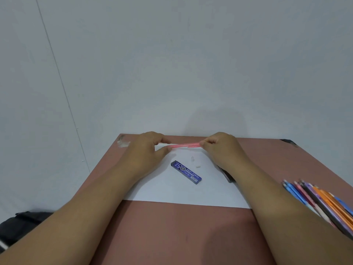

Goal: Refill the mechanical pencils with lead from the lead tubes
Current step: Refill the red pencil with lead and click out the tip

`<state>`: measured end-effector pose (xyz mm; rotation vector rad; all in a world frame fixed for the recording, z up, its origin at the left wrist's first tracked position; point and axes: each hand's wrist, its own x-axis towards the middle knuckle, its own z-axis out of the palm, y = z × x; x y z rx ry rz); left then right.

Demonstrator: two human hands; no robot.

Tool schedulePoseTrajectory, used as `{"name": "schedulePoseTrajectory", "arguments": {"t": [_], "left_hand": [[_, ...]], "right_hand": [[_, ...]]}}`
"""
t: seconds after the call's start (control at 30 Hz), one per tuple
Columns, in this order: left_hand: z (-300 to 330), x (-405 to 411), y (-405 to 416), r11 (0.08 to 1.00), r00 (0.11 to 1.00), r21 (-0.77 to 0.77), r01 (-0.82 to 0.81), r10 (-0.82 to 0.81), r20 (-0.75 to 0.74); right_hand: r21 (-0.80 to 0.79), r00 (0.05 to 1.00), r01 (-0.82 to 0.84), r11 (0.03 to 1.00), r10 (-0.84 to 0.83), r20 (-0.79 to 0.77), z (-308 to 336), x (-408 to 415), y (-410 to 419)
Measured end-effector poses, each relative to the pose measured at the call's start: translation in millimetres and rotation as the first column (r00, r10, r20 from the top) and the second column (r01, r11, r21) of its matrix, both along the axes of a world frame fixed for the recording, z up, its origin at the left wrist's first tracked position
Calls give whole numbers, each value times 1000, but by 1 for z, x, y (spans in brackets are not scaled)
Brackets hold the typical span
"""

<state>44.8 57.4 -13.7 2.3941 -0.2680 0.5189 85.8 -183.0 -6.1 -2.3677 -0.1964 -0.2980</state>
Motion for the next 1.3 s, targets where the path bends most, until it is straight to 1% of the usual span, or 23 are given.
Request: {"name": "schedulePoseTrajectory", "arguments": {"t": [0.07,0.17,0.27,0.33,0.4,0.5,0.63,0.8,0.9,0.93,1.0,1.07,1.17,1.23,1.27,1.3], "left_hand": [[0,-2,-1,998,998,21,63,-62,-9],[3,-9,-4,985,983,77,154,-144,-115],[5,-13,-5,974,957,69,215,-196,-214],[6,-14,-6,969,950,76,236,-214,-228],[4,-13,-6,962,949,82,262,-241,-206],[2,-10,-4,957,947,70,283,-266,-182],[3,-9,-3,950,937,75,304,-283,-207],[3,-9,0,958,934,20,285,-273,-230],[3,-10,1,973,948,-58,225,-233,-216],[4,-10,1,977,956,-74,200,-211,-203],[5,-10,0,977,966,-116,178,-196,-170],[7,-12,-1,971,971,-161,176,-198,-134],[11,-14,-4,959,977,-220,178,-199,-77],[12,-15,-6,951,982,-258,171,-185,-31],[11,-14,-7,945,986,-286,156,-166,-11],[11,-14,-7,938,990,-320,137,-143,5]], "right_hand": [[-90,1000,-6,996,5,-7,-4,3,0],[-195,1000,-1,981,-4,-24,-5,3,1],[-280,1000,13,960,-19,-19,-5,3,1],[-312,1000,14,950,-19,-14,-7,5,1],[-328,1000,14,944,-23,-22,-9,7,0],[-288,1000,3,958,-10,-22,-8,6,0],[-184,1000,-21,983,21,-5,-6,2,-2],[-108,986,-72,992,87,145,2,-5,1],[-19,956,-166,986,166,240,11,-17,9],[-3,948,-207,978,201,247,14,-23,12],[-5,937,-288,958,283,207,19,-33,16],[-107,933,-319,942,332,141,22,-40,19],[-275,934,-294,915,337,122,23,-43,25],[-317,931,-285,905,340,134,24,-43,26],[-311,931,-283,908,337,137,25,-43,26],[-273,935,-284,919,329,136,25,-44,27]]}}
